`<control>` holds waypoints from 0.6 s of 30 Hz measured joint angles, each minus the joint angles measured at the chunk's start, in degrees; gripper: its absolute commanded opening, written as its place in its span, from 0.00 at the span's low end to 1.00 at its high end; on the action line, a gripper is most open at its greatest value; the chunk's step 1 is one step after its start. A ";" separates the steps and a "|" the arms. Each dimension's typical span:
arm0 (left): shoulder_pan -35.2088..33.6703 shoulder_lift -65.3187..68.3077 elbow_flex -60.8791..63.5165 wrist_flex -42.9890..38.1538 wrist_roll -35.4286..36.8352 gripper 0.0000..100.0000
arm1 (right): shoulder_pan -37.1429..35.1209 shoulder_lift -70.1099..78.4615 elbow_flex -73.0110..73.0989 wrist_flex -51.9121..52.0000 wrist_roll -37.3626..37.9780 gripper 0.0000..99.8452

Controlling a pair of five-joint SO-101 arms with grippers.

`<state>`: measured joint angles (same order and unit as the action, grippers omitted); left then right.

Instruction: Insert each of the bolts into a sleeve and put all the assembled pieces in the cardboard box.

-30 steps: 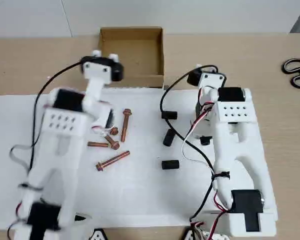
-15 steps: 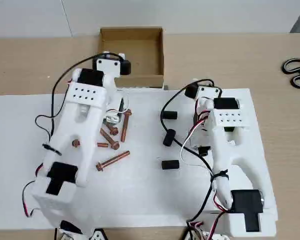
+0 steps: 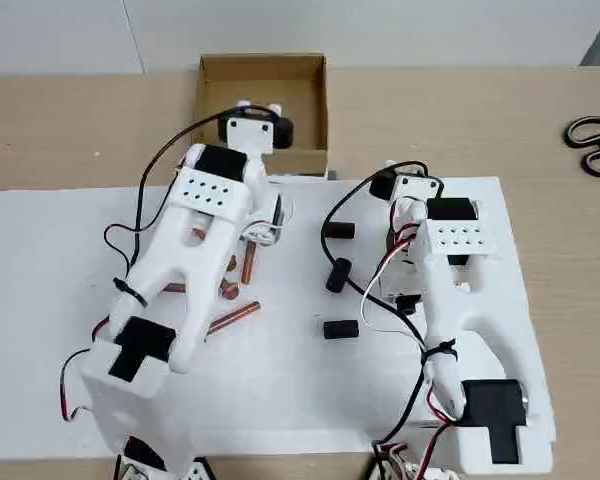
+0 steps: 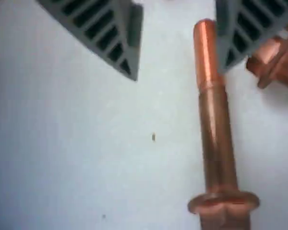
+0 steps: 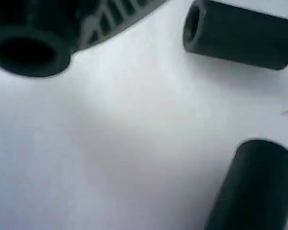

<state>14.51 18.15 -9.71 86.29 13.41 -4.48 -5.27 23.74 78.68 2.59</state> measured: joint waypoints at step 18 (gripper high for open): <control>-1.93 8.09 -3.34 -5.36 0.44 0.12 | 0.00 0.00 0.00 -0.53 0.00 0.00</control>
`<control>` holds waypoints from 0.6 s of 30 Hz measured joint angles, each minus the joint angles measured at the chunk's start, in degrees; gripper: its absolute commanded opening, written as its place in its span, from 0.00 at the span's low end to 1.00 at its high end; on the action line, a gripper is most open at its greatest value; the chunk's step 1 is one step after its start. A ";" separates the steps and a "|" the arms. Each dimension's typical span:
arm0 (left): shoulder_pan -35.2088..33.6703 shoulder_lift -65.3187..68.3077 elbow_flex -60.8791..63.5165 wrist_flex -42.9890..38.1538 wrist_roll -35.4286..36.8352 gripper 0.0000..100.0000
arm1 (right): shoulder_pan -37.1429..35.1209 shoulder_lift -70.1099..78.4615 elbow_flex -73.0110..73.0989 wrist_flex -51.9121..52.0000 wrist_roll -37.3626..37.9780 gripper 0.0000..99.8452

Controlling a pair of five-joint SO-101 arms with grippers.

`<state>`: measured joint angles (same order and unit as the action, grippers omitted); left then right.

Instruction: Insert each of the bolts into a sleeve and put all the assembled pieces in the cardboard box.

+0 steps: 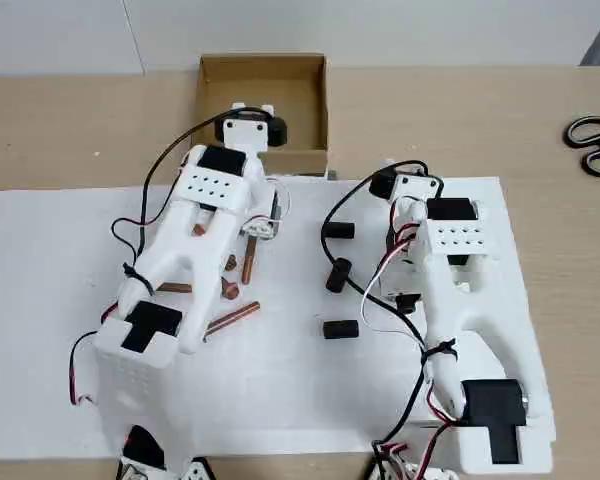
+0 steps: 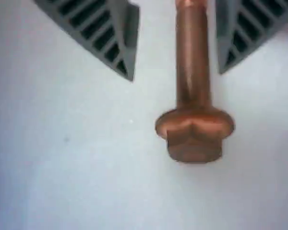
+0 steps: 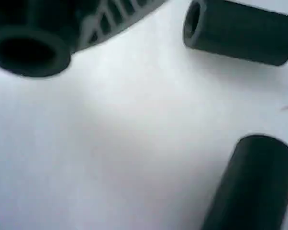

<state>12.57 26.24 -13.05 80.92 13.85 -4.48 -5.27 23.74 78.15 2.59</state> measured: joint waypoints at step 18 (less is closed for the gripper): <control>-1.76 9.58 -5.01 -1.32 0.00 0.11 | 0.00 0.00 0.00 0.00 0.00 0.00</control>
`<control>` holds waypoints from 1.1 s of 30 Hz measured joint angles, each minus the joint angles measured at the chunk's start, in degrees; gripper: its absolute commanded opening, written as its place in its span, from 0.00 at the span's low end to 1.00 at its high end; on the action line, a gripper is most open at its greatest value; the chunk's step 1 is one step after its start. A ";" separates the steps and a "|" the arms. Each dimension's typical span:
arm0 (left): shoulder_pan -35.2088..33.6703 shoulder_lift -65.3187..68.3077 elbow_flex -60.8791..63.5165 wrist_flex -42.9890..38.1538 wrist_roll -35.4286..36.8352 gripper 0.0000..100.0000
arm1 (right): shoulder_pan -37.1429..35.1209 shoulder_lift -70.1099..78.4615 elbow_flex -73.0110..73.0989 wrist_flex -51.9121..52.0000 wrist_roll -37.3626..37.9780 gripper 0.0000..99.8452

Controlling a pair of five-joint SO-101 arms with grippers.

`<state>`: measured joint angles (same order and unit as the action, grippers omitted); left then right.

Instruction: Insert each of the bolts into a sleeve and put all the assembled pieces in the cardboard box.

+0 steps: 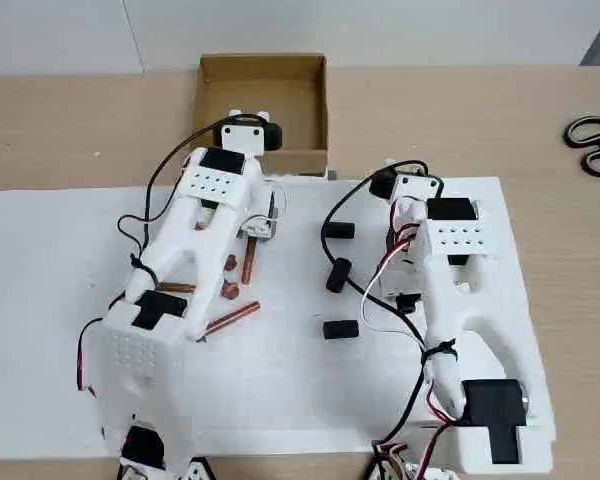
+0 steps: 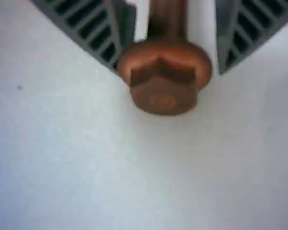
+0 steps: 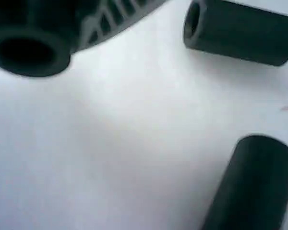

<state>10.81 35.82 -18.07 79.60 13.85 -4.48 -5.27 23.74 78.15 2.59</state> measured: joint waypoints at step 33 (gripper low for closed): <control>-0.44 3.34 -24.53 19.16 0.00 0.00 | 0.00 0.00 0.88 -1.32 0.00 0.00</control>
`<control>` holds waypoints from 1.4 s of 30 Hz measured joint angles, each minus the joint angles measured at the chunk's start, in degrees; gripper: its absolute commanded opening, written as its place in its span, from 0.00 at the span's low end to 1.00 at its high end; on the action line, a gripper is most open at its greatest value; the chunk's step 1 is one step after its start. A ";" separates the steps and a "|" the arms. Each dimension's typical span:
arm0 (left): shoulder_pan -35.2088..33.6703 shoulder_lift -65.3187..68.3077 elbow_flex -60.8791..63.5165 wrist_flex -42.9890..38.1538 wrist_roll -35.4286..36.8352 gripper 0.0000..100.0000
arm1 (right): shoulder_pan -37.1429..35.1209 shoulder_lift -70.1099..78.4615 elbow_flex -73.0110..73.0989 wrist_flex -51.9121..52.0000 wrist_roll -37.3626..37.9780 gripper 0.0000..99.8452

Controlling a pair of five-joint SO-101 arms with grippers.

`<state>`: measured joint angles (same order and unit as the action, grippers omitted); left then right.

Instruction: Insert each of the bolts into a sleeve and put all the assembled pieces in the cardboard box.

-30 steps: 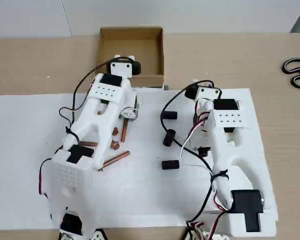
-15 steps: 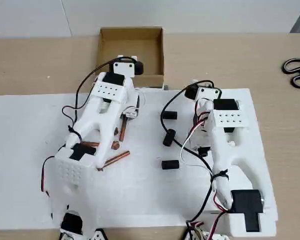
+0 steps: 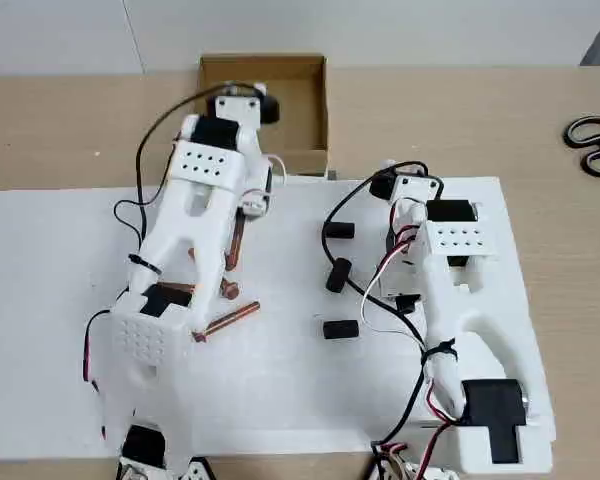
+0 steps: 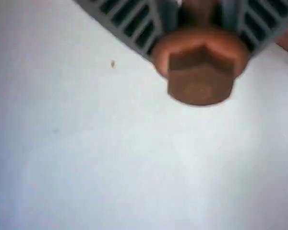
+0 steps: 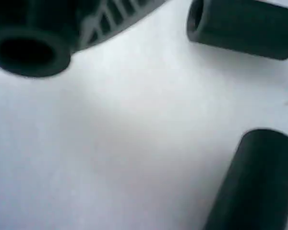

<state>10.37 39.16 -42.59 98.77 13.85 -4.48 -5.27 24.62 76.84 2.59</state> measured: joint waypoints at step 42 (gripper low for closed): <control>1.67 -68.84 39.21 -3.34 -6.42 0.00 | -10.64 -38.68 -2.20 10.02 -5.63 0.00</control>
<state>12.04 -29.67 -3.38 95.43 7.43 -15.12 -43.96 22.42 86.86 -3.03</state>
